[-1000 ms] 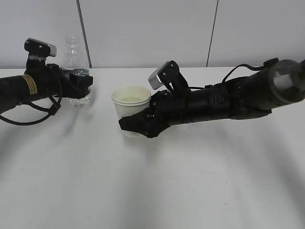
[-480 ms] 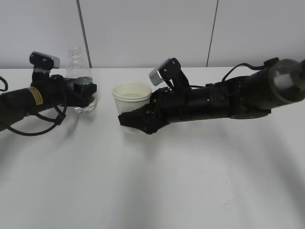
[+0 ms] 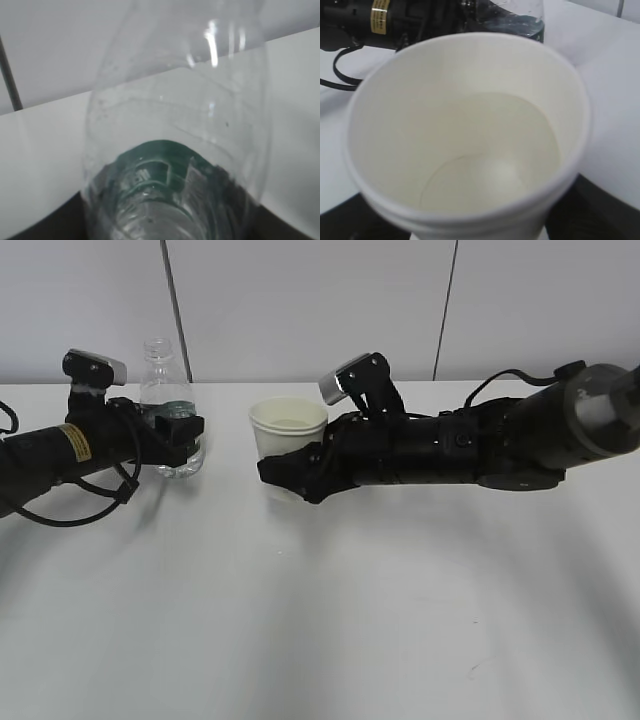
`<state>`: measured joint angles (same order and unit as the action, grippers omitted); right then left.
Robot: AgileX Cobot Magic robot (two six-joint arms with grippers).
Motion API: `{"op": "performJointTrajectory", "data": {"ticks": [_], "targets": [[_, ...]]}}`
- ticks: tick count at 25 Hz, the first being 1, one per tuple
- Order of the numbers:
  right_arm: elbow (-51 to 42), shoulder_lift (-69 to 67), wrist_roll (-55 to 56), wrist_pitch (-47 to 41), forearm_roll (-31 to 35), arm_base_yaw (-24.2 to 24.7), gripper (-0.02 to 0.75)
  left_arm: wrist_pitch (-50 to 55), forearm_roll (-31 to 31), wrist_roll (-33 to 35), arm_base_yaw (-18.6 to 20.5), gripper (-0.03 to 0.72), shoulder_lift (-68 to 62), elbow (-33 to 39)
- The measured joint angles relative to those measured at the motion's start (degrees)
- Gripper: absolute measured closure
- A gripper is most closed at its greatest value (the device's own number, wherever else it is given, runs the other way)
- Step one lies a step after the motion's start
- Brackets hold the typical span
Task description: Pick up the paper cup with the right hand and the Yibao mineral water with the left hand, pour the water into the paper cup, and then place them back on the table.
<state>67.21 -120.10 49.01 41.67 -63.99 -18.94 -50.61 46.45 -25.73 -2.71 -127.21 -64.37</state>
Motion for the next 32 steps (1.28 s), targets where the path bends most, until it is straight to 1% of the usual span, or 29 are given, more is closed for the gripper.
{"op": "performJointTrajectory", "data": {"ticks": [9,15,23,28,32], "targets": [[0.0,0.0,-5.2,-1.2,5.1,2.0,0.206,-0.1,0.0,0.0,0.0,0.338,0.0,0.0],[0.0,0.0,-9.2,-3.8,9.2,3.3,0.206,-0.1,0.0,0.0,0.0,0.339,0.0,0.0],[0.0,0.0,-11.4,-4.0,13.1,7.4,0.206,-0.1,0.0,0.0,0.0,0.339,0.0,0.0],[-0.1,0.0,-15.1,-4.0,18.3,9.4,0.206,-0.2,0.0,0.0,0.0,0.339,0.0,0.0],[-1.1,0.0,-21.0,-4.1,25.2,9.9,0.206,-0.2,0.0,0.0,0.0,0.339,0.0,0.0]]}}
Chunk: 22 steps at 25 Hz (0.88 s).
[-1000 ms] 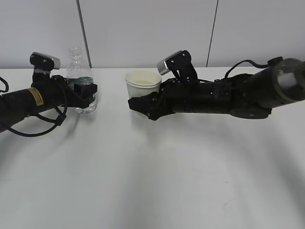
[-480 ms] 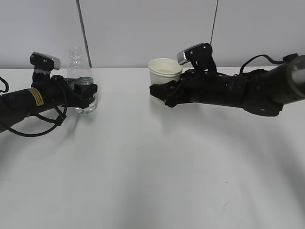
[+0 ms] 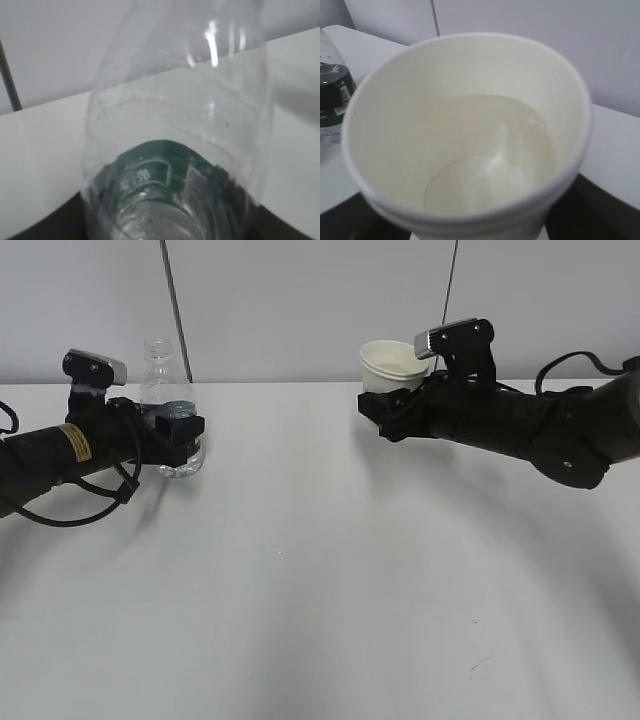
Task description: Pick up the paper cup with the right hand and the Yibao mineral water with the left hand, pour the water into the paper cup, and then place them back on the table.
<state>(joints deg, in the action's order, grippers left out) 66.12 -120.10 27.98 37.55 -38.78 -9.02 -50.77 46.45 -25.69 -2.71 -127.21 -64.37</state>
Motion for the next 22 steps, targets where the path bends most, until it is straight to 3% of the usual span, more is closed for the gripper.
{"op": "performJointTrajectory", "data": {"ticks": [11,22], "targets": [[-5.8,-0.4,-16.3,3.5,23.3,0.1,0.206,0.0,0.0,0.0,0.0,0.339,0.0,0.0],[-5.9,-7.2,-21.1,6.1,31.6,0.1,0.206,-0.1,0.0,0.0,0.0,0.34,0.0,0.0]]}}
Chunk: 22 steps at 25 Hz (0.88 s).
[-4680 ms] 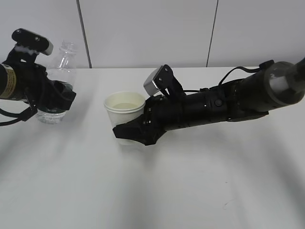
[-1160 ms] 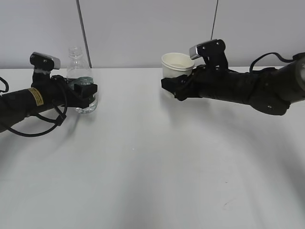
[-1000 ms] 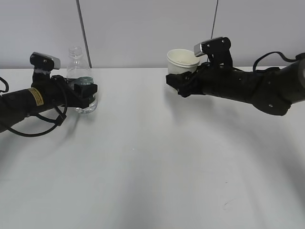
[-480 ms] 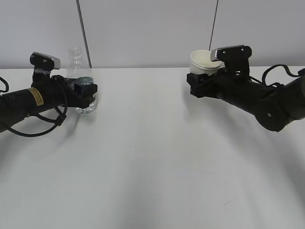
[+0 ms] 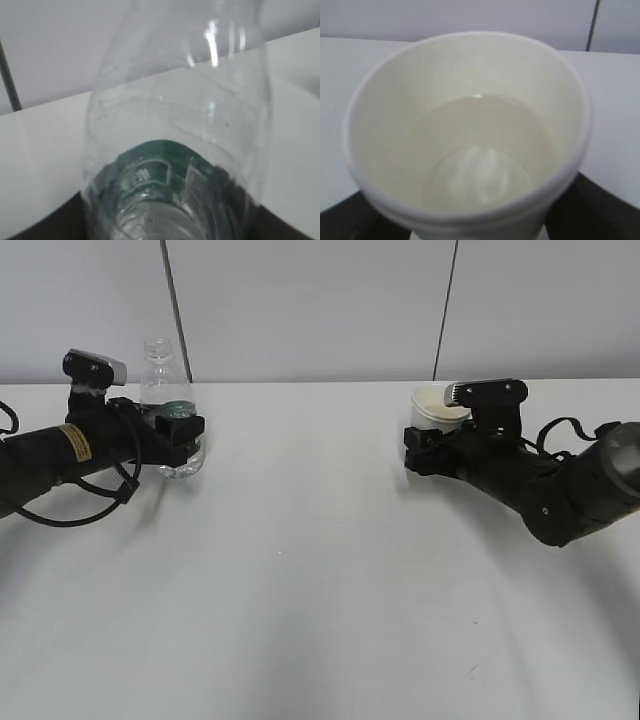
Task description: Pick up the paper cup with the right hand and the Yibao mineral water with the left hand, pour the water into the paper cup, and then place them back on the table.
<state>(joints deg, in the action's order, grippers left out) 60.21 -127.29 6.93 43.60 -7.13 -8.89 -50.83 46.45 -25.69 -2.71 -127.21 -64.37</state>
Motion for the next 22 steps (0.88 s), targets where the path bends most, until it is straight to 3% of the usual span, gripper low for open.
{"op": "performJointTrajectory", "data": {"ticks": [22], "targets": [[0.0,-4.0,-1.4,5.3,3.1,0.0,0.206,0.0,0.0,0.0,0.0,0.34,0.0,0.0]]}}
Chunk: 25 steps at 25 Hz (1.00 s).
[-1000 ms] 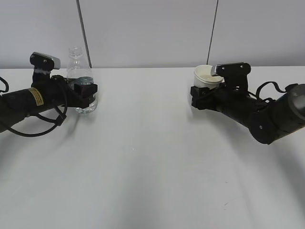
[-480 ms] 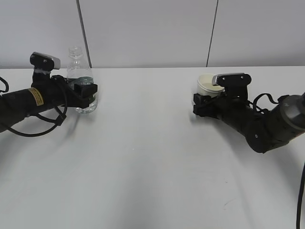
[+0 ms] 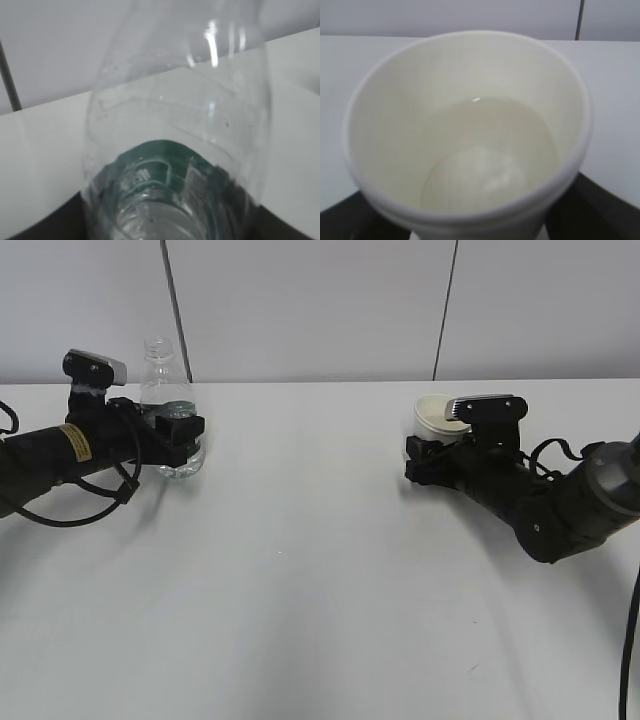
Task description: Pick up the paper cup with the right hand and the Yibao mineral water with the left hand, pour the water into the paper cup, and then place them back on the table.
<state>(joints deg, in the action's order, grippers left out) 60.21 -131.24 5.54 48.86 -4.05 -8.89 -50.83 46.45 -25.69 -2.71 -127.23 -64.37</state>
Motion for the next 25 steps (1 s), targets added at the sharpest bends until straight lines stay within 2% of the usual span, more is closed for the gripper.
{"op": "performJointTrajectory", "data": {"ticks": [8,15,25], "targets": [[0.0,0.0,-0.1,0.0,0.0,0.0,0.202,0.0,0.0,0.0,0.0,0.34,0.0,0.0],[0.0,-0.1,-0.1,0.0,0.0,0.0,0.134,0.0,0.0,0.0,0.0,0.34,0.0,0.0],[-0.2,-0.1,-0.1,0.0,-0.2,0.0,0.131,0.0,0.0,0.0,0.0,0.34,0.0,0.0]]}}
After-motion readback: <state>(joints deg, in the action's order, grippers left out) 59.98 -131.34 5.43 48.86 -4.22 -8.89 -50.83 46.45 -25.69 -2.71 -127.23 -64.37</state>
